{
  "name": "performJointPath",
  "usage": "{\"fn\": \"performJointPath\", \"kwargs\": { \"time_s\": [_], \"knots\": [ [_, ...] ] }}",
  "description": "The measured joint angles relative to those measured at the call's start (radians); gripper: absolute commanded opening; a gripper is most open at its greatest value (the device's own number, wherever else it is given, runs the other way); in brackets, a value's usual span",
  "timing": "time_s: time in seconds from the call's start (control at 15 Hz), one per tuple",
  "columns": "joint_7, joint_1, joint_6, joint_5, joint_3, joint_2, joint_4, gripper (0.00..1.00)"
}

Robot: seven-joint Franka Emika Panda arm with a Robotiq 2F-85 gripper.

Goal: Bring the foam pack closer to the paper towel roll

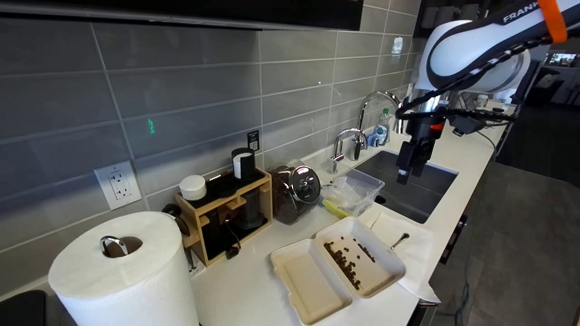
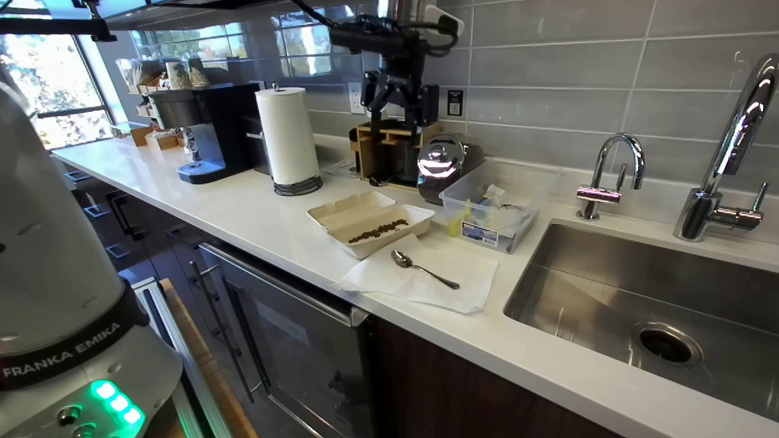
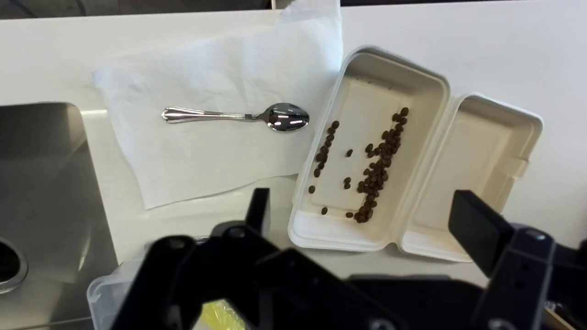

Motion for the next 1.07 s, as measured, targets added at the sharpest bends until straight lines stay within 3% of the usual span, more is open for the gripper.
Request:
{"fn": "performJointPath", "kwargs": {
  "time_s": [0.6, 1.07],
  "knots": [
    [0.022, -0.01, 0.399, 0.16, 0.047, 0.221, -0.04, 1.0],
    [0.011, -0.026, 0.442, 0.221, 0.077, 0.27, -0.036, 1.0]
  ]
}}
